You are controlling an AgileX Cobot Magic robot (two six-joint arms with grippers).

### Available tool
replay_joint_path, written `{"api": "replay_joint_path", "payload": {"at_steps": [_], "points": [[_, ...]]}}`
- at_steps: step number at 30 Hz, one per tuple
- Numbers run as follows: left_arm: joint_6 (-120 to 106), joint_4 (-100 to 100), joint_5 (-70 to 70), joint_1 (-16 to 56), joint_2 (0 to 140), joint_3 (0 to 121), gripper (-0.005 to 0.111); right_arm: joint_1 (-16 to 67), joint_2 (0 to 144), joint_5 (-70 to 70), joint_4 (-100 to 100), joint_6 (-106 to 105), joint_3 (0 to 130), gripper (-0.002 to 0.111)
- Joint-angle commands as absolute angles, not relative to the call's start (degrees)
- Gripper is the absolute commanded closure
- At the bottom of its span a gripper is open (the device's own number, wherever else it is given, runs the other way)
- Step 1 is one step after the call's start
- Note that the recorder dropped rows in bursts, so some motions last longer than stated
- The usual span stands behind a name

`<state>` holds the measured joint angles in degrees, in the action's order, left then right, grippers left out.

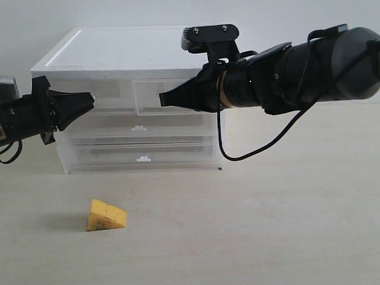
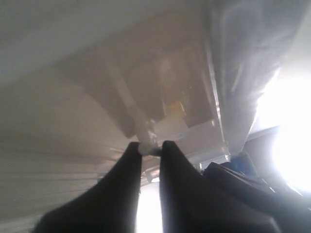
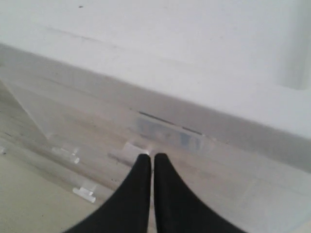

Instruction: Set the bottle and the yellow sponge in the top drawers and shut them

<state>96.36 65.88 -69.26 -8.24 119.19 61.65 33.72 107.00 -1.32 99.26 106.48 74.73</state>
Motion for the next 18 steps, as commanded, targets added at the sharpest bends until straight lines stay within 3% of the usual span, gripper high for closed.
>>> {"api": "replay_joint_path", "payload": {"at_steps": [1, 5, 18], "points": [[94.9, 66.5, -70.0, -8.0, 119.1, 62.0, 0.103, 33.7, 107.3, 0.0, 99.6, 105.9, 76.0, 0.108], [95.0, 68.2, -70.0, -8.1, 119.0, 62.0, 0.103, 33.7, 107.6, -6.7, 99.9, 105.3, 76.6, 0.108], [95.0, 68.5, -70.0, -8.1, 119.0, 62.0, 0.103, 33.7, 108.1, -2.1, 99.9, 105.0, 80.0, 0.108]]}}
